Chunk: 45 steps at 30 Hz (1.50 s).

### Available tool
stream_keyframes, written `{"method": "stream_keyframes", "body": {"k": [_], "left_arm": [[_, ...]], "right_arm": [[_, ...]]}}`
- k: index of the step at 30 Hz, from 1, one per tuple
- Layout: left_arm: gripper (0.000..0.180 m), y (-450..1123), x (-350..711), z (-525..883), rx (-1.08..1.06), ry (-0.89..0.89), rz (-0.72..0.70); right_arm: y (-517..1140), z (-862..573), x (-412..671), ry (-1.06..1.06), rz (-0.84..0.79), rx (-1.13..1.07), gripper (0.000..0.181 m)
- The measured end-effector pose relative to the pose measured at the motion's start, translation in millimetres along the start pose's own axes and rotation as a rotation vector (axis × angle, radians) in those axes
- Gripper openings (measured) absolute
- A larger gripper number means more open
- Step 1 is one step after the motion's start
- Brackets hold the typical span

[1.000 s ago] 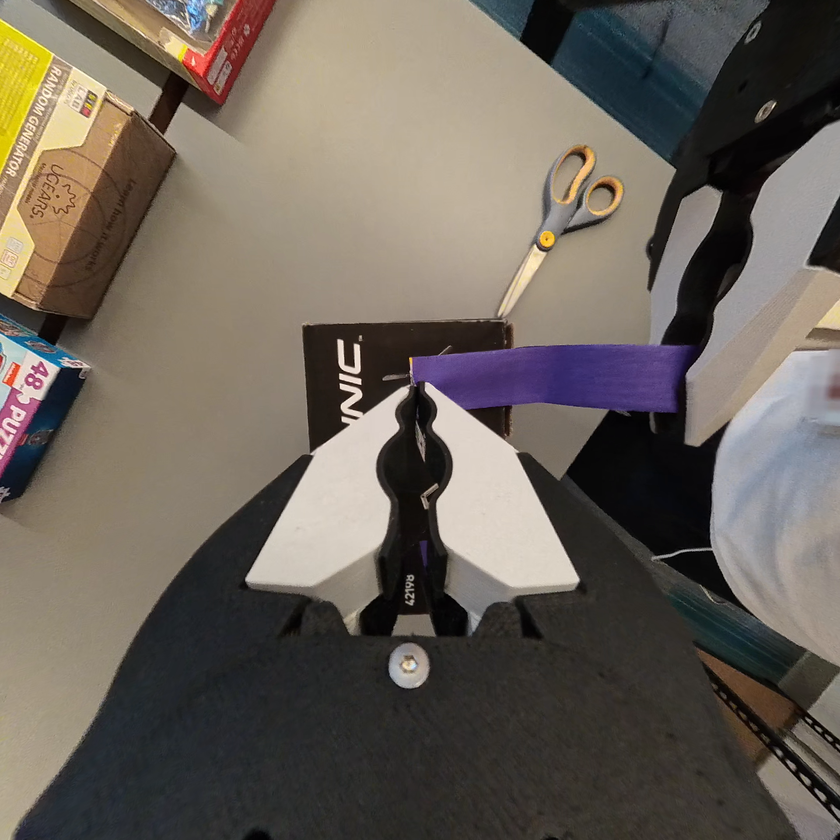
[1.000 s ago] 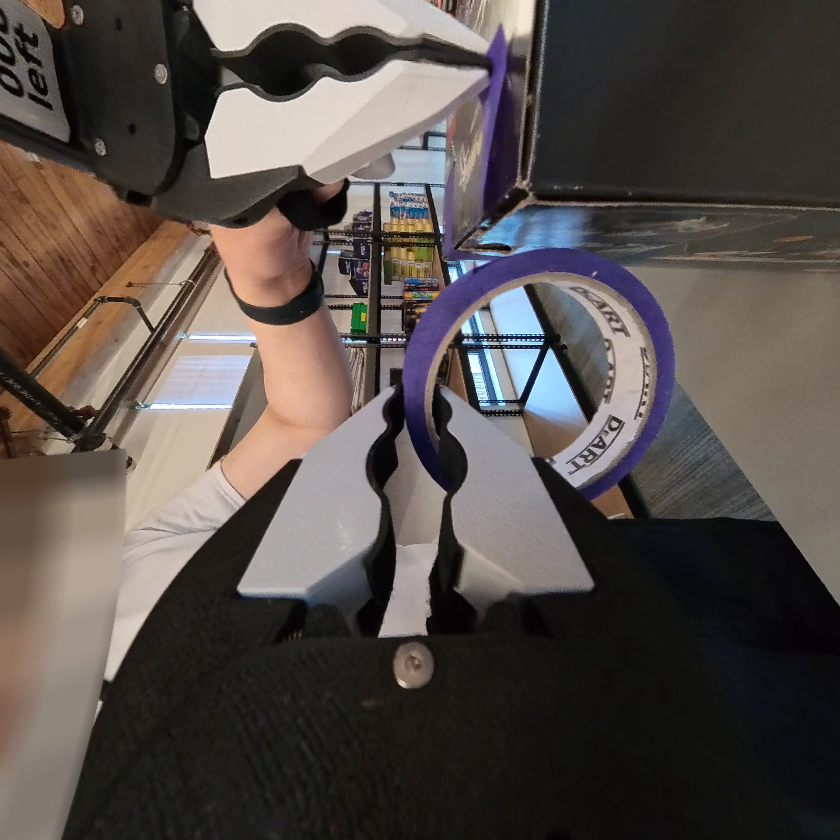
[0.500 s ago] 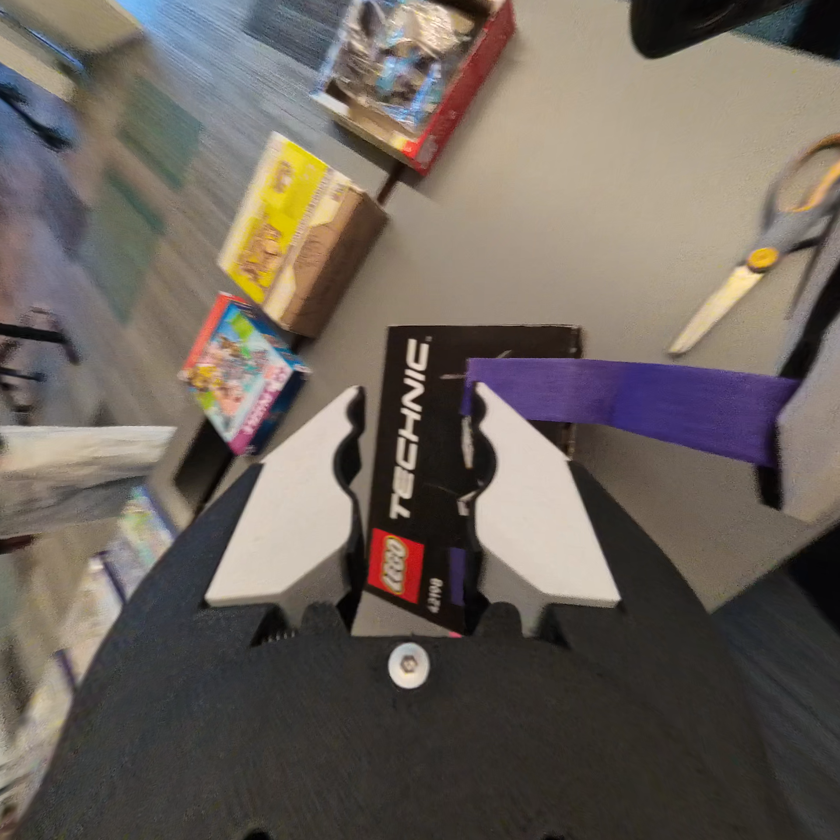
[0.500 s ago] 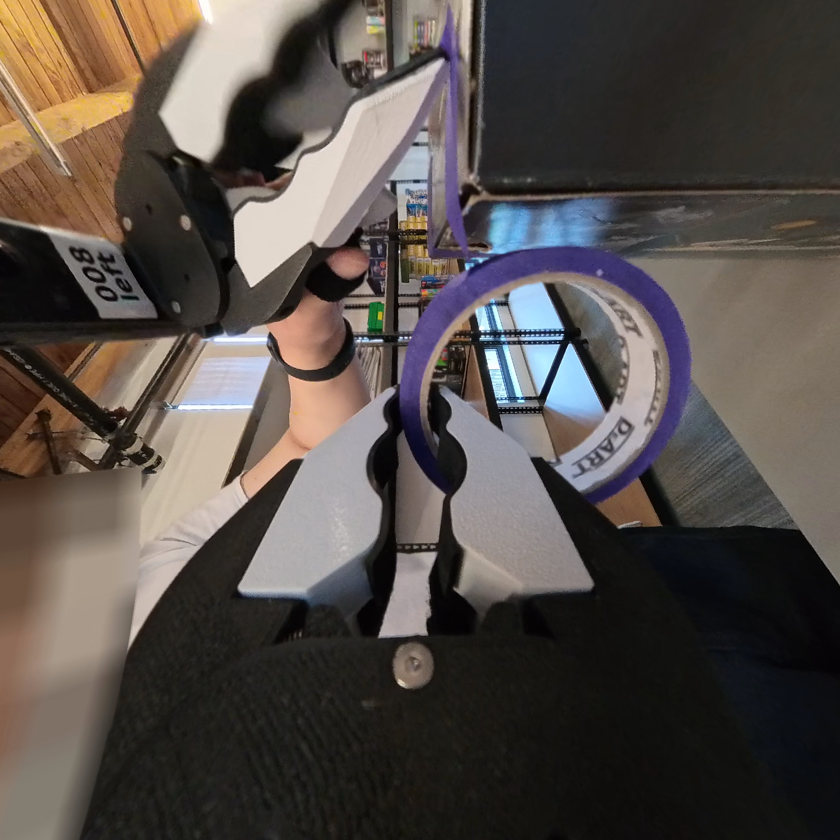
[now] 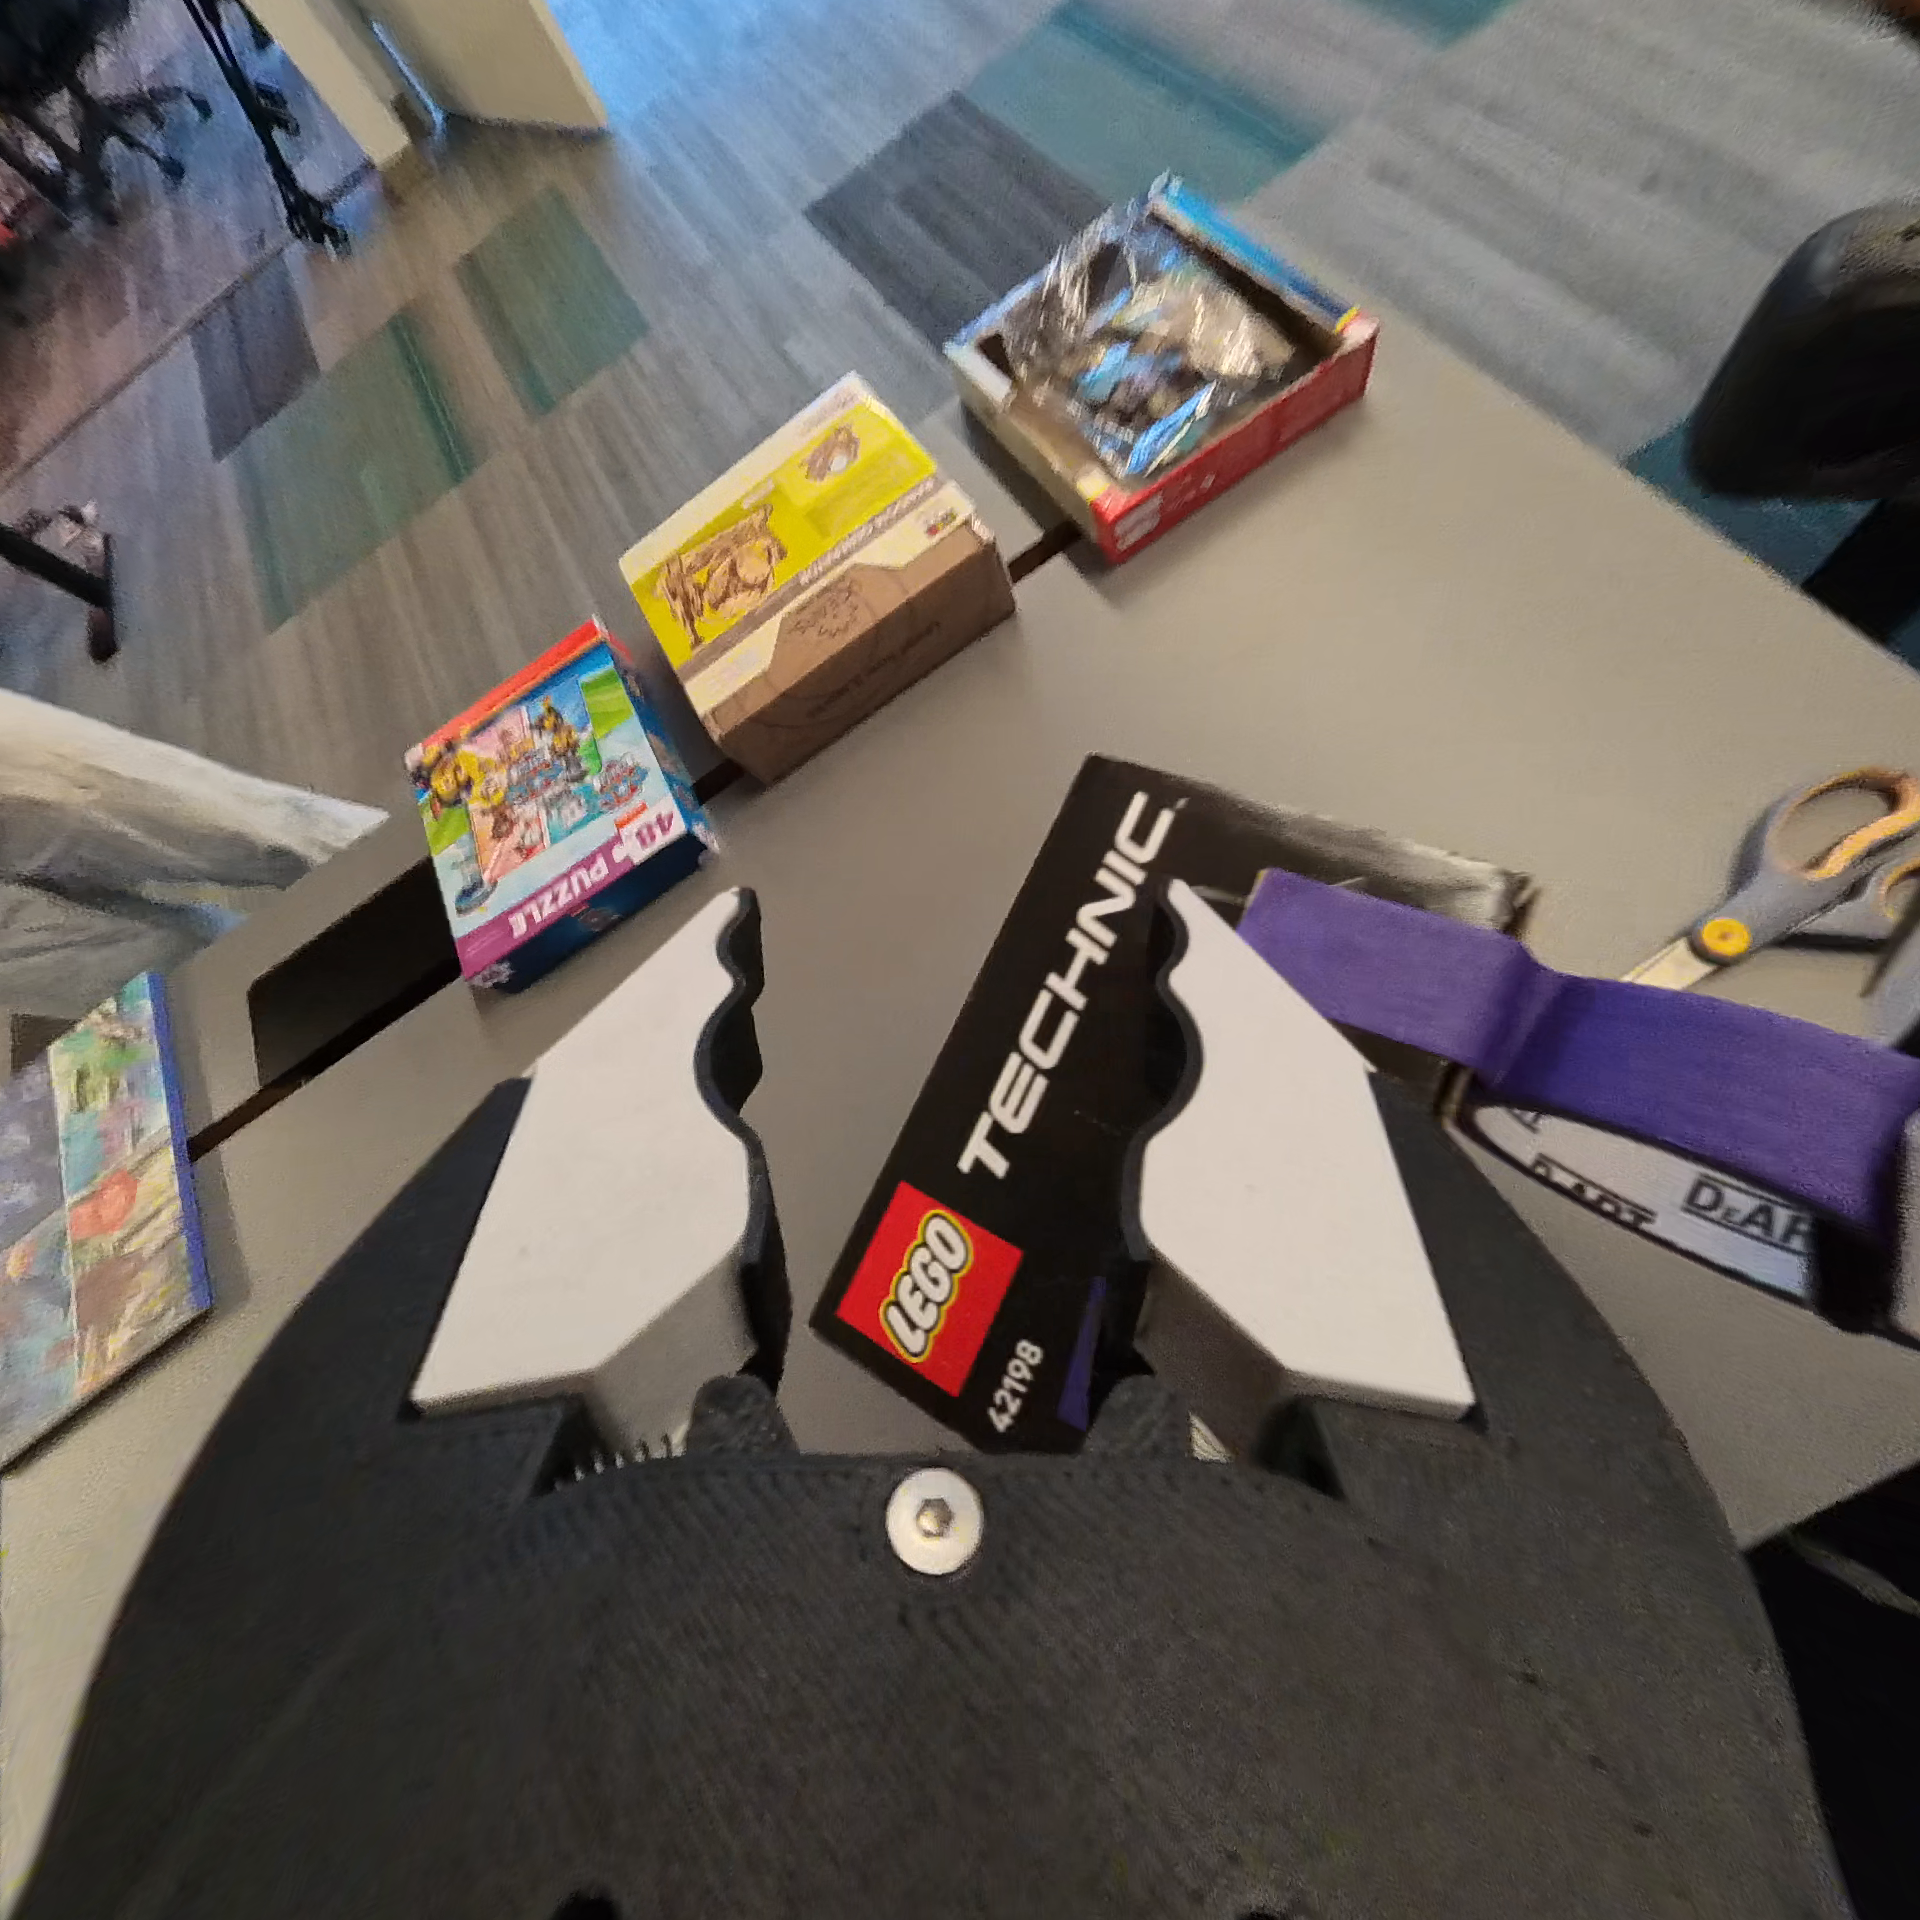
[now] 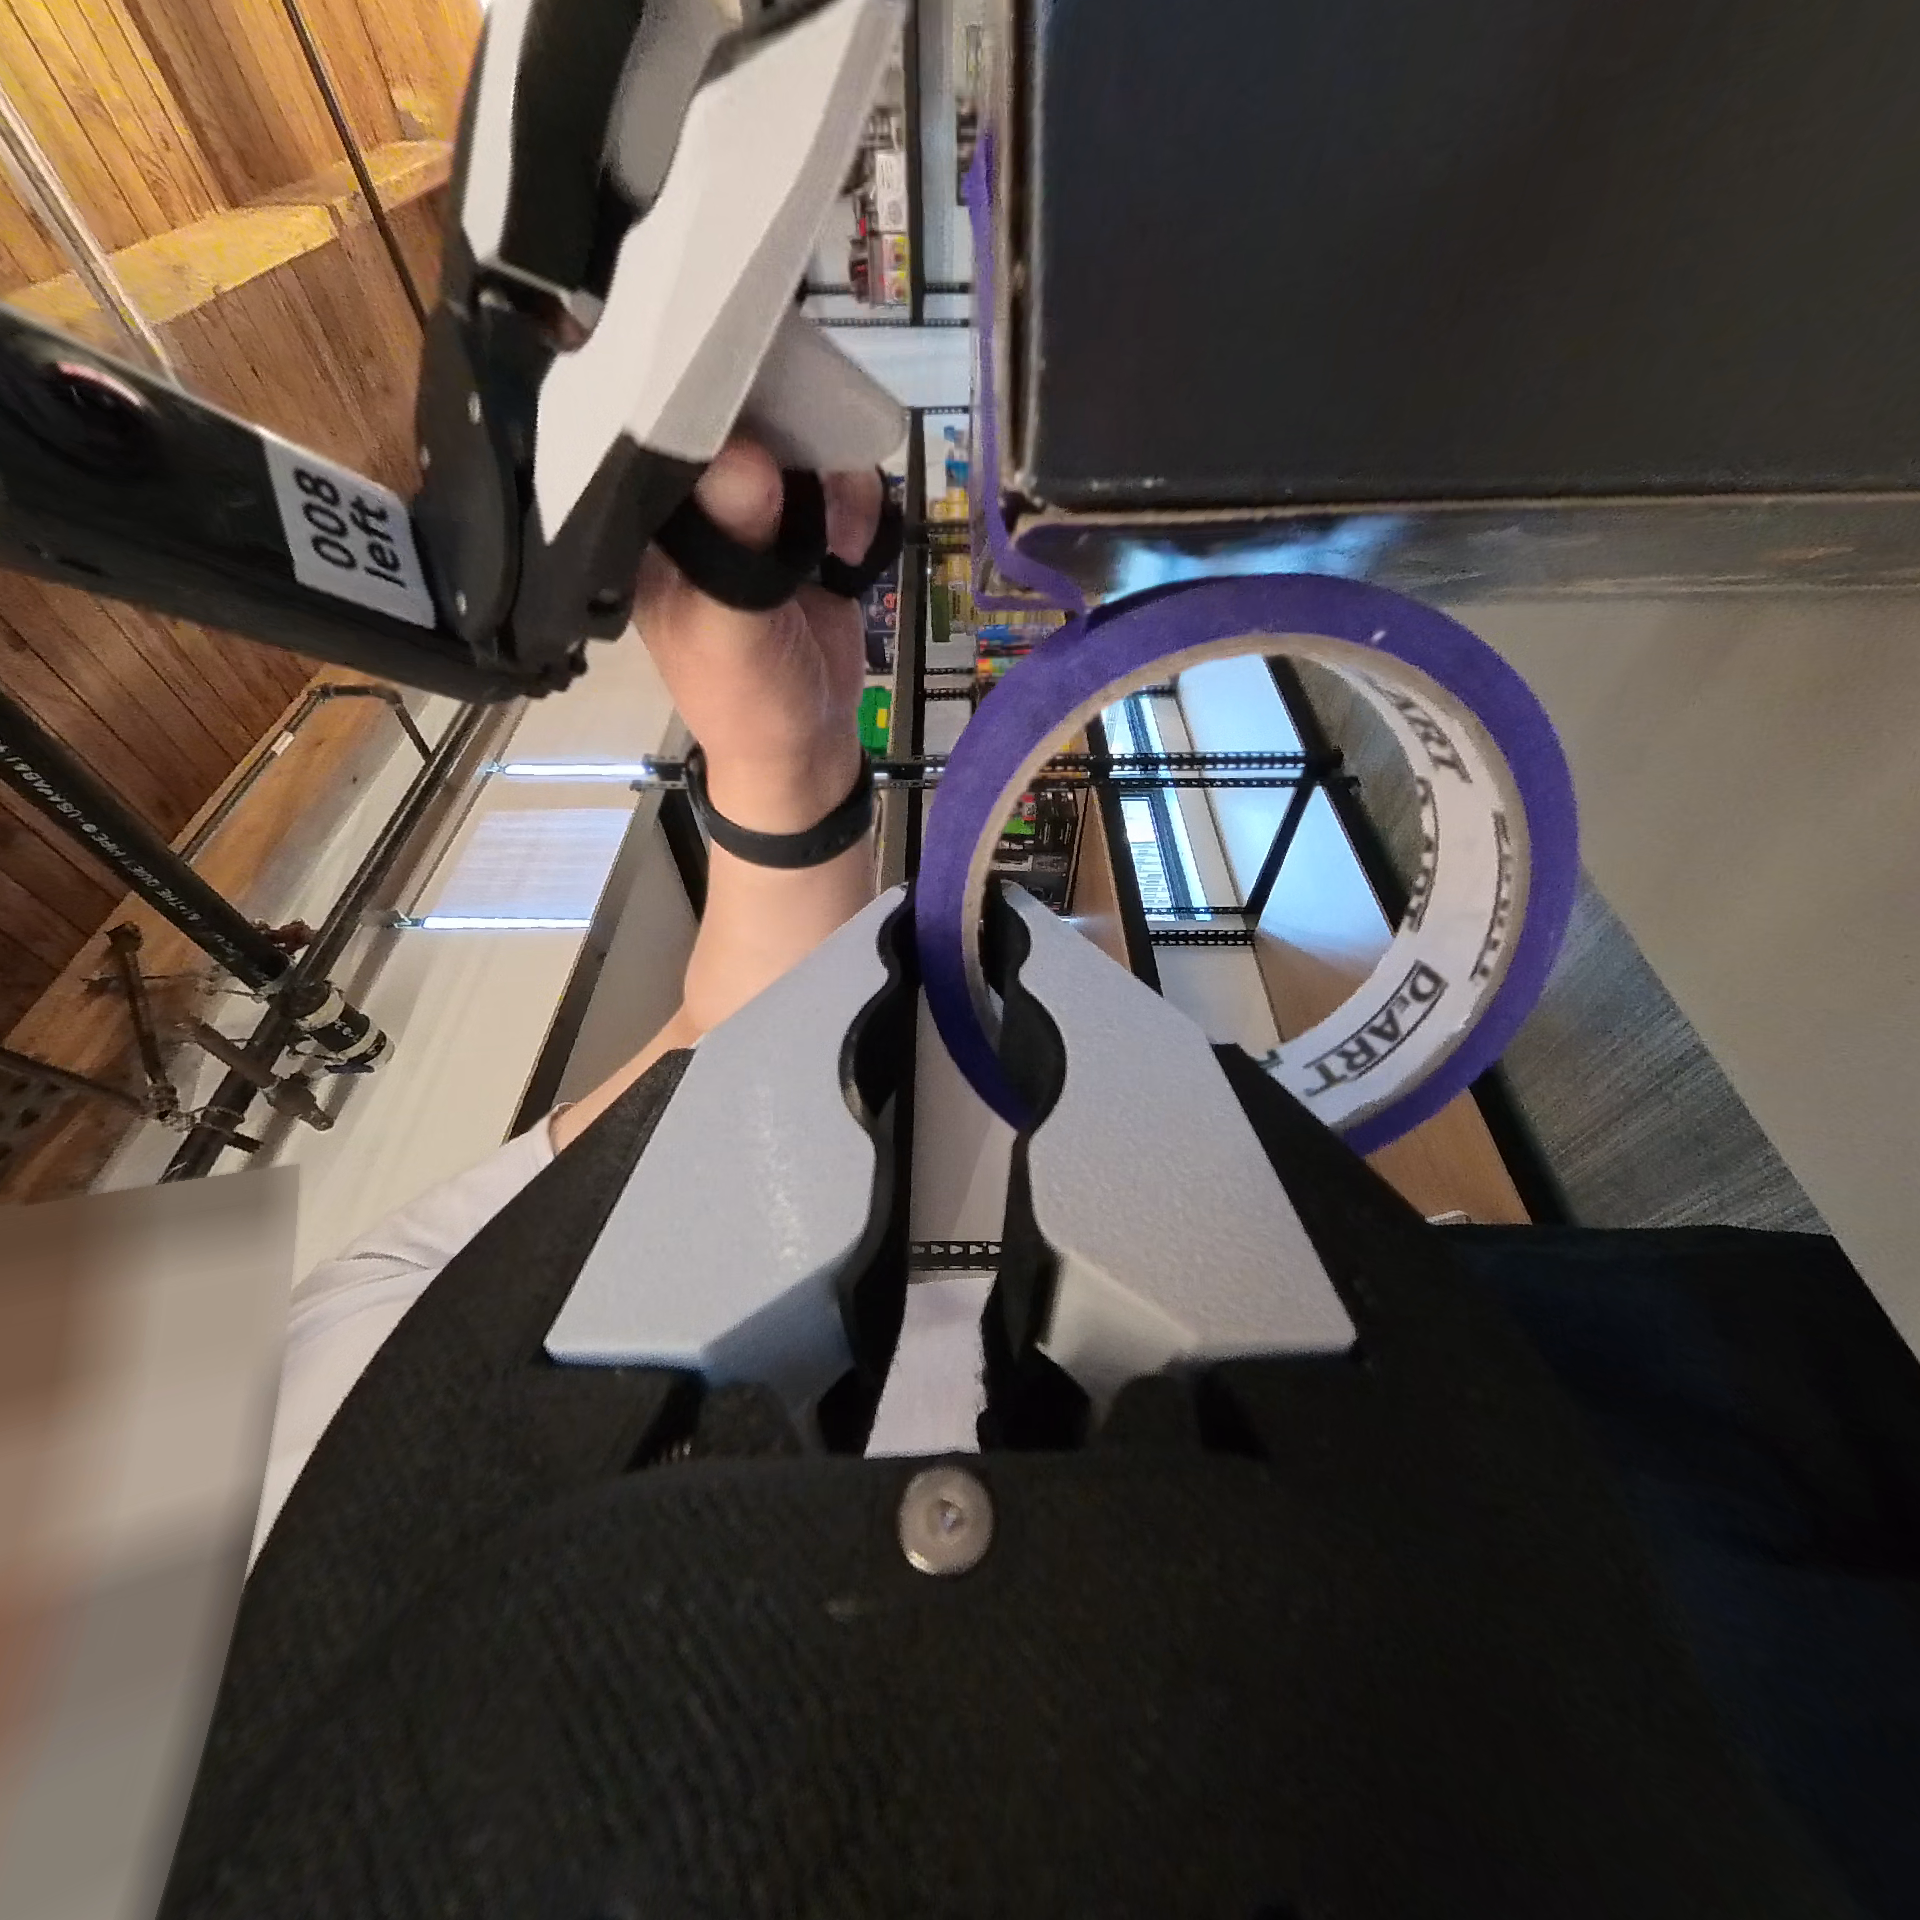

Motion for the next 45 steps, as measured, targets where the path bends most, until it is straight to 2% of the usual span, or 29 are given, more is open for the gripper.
{"method": "stream_keyframes", "body": {"k": [2, 4, 7, 11, 14, 17, 19, 22, 23, 25, 28, 31, 32, 35, 38, 41, 43, 45], "left_arm": [[0.072, -2, 2, -11, 0.006, 0.089, -0.042], [0.07, 4, 0, -23, 0.046, 0.241, -0.003], [0.054, 10, -4, -28, 0.179, 0.416, 0.002], [0.041, 11, -16, -26, 0.373, 0.518, 0.027], [0.056, 3, -14, -26, 0.393, 0.502, -0.021], [0.058, -5, -2, -37, 0.306, 0.538, -0.113], [0.068, 2, -2, -46, 0.239, 0.613, -0.079], [0.044, 14, -11, -43, 0.311, 0.707, -0.01], [0.04, 15, -12, -41, 0.326, 0.715, -0.003], [0.038, 15, -14, -39, 0.316, 0.706, -0.004], [0.054, 12, -8, -36, 0.323, 0.677, 0.0], [0.055, 4, 5, -53, 0.212, 0.697, -0.089], [0.055, 6, 5, -58, 0.175, 0.726, -0.077], [0.039, 18, 0, -54, 0.172, 0.711, -0.017], [0.053, 10, 6, -40, 0.157, 0.512, 0.004], [0.05, -16, 9, -40, -0.042, 0.304, -0.099], [0.055, -33, 3, -48, -0.21, 0.265, -0.143], [0.053, -42, -5, -54, -0.271, 0.294, -0.154]], "right_arm": [[0, -1, 0, 0.003, -0.003, 0.003, 0.008], [0, -1, 0, 0.003, 0.003, 0.005, 0.009], [-1, -1, 1, 0.004, -0.004, 0.011, 0.008], [-2, 0, 1, 0.001, 0.003, 0.019, 0.007], [-2, -2, 1, 0.007, 0.0, 0.018, 0.007], [-2, -3, 1, 0.011, -0.002, 0.032, 0.009], [-2, -4, 0, 0.014, 0.0, 0.036, 0.009], [-3, -4, 0, 0.015, -0.005, 0.051, 0.009], [-3, -3, -1, 0.013, -0.006, 0.052, 0.009], [-3, -3, -1, 0.009, -0.006, 0.05, 0.009], [-3, -4, -2, 0.014, -0.013, 0.055, 0.009], [-2, -5, -3, 0.018, -0.014, 0.059, 0.009], [-2, -6, -3, 0.02, -0.014, 0.06, 0.009], [-2, -6, -3, 0.026, -0.022, 0.069, 0.01], [-2, -5, -3, 0.017, -0.02, 0.061, 0.009], [-2, -1, -4, 0.017, -0.018, 0.076, 0.009], [-4, 2, -4, 0.01, -0.015, 0.081, 0.008], [-5, 5, -4, 0.0, -0.008, 0.077, 0.008]]}}
Point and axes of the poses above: each gripper's, where its closed fingertips meet, y out along the fingers, x out of its top, z = x × y across the jaws, the point moved 9 cm from there along -y, back along the fingers, and after that the axes turned 10 degrees about -x, right-handed, at the moved point
